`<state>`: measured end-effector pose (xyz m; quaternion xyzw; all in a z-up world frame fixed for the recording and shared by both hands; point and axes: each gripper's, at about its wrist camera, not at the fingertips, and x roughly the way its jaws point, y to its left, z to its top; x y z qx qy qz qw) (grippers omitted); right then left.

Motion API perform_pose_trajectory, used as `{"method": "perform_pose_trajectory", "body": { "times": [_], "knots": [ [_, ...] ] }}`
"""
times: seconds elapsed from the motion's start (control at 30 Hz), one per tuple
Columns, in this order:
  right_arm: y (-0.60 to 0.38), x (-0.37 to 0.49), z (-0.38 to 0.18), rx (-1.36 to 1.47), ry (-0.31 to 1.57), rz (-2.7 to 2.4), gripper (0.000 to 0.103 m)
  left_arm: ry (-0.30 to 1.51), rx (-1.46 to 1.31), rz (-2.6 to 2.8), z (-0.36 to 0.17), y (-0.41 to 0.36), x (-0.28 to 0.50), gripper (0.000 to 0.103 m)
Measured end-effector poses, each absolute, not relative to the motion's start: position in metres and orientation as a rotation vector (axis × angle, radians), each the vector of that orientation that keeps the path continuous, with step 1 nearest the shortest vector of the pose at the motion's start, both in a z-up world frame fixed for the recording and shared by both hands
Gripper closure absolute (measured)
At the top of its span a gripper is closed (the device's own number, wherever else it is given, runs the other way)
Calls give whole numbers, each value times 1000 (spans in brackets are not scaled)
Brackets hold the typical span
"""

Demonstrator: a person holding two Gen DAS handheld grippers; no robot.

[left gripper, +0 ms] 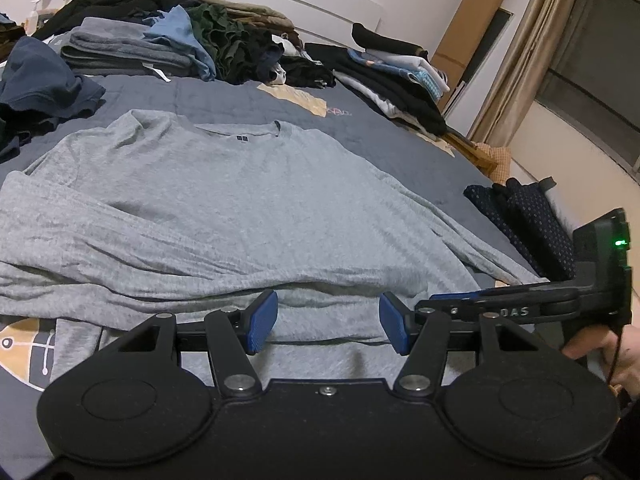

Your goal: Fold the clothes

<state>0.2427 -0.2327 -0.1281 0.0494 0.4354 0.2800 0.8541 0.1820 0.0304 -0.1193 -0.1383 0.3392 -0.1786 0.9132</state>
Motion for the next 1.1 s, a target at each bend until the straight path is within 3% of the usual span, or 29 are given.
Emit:
{"method": "perform_pose_trajectory", "body": {
  "times": [0.1, 0.13, 0.17, 0.63, 0.87, 0.9, 1.0, 1.03, 1.1],
  "knots": [
    [-230, 241, -128, 91, 924, 627, 75, 701, -286, -363, -120, 32, 182, 47],
    [-229, 239, -128, 77, 928, 639, 89, 701, -283, -361, -120, 32, 182, 47],
    [-229, 238, -127, 64, 932, 651, 98, 702, -282, -358, -120, 32, 182, 47],
    [-247, 206, -97, -154, 920, 796, 99, 721, -285, -357, -120, 34, 185, 47],
    [-249, 208, -123, -214, 1042, 737, 99, 753, -225, -383, -129, 20, 184, 44],
    [-253, 211, -121, -184, 1038, 730, 98, 755, -223, -378, -130, 20, 184, 44],
    [-271, 225, -107, 4, 973, 699, 78, 763, -218, -362, -132, 20, 185, 44],
    [-278, 230, -102, 77, 949, 690, 60, 761, -221, -362, -131, 21, 185, 44],
    [-287, 240, -96, 191, 901, 670, 54, 757, -225, -362, -130, 21, 184, 44]
  ]
}}
